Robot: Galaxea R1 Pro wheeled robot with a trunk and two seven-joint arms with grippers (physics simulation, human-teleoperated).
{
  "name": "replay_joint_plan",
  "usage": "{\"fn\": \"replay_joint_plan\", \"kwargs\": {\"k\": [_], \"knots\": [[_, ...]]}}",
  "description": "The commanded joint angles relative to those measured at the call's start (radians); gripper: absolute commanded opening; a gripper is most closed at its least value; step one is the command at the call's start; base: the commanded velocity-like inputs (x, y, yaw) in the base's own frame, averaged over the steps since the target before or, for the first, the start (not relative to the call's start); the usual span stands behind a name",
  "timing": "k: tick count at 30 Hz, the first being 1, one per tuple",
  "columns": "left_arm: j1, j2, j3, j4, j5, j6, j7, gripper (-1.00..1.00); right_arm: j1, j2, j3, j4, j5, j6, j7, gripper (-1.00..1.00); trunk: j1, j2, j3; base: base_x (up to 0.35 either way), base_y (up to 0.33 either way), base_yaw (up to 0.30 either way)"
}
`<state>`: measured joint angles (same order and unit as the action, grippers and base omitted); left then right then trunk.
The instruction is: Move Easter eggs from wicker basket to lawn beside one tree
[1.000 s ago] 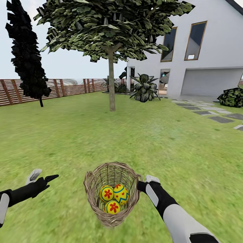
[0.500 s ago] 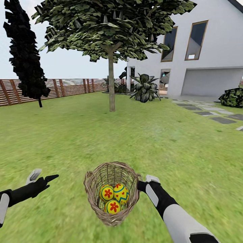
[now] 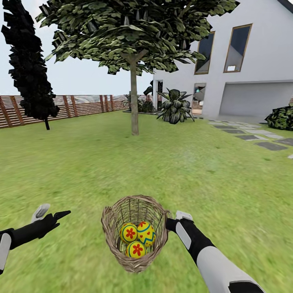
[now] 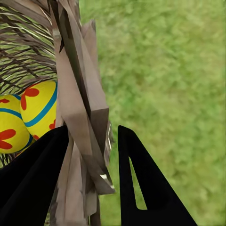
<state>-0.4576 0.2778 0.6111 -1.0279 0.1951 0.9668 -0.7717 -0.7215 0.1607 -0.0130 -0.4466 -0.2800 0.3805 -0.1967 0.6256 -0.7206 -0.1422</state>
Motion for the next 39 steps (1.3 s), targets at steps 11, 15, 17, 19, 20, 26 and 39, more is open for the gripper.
{"fn": "replay_joint_plan", "kwargs": {"k": [11,15,17,19,20,26,39], "knots": [[-0.001,0.0,0.001,0.0,-0.002,0.004,-0.005,1.0,-0.001,0.002,-0.002,-0.002,-0.013,0.003,-0.006,-1.0,0.001,-0.001,-0.002,0.232,0.0,0.0],[-0.001,0.0,0.002,0.0,-0.002,0.004,-0.005,1.0,-0.001,0.001,-0.002,-0.003,-0.013,0.003,-0.006,-1.0,0.001,-0.001,-0.002,0.256,0.0,0.0],[-0.001,0.0,0.002,0.0,-0.001,0.004,-0.005,1.0,-0.001,0.002,-0.002,-0.003,-0.013,0.003,-0.006,-1.0,0.001,-0.001,-0.002,0.297,0.0,0.0],[-0.001,0.0,0.002,0.0,-0.001,0.003,-0.005,1.0,-0.001,0.001,-0.002,-0.003,-0.013,0.003,-0.006,-1.0,0.001,-0.001,-0.002,0.324,0.0,0.0],[-0.001,0.0,0.002,0.0,-0.001,0.003,-0.005,1.0,-0.001,0.002,-0.002,-0.003,-0.013,0.003,-0.006,-1.0,0.001,-0.001,-0.002,0.33,0.0,0.0],[-0.001,0.0,0.001,0.0,0.0,0.003,-0.005,1.0,-0.001,0.002,-0.002,-0.003,-0.013,0.003,-0.006,-1.0,0.001,-0.001,-0.002,0.333,0.0,0.0],[-0.001,0.001,0.002,0.0,-0.002,0.004,-0.005,1.0,0.0,0.002,-0.002,-0.003,-0.013,0.003,-0.006,-1.0,0.001,-0.001,-0.002,0.334,0.0,0.0]]}}
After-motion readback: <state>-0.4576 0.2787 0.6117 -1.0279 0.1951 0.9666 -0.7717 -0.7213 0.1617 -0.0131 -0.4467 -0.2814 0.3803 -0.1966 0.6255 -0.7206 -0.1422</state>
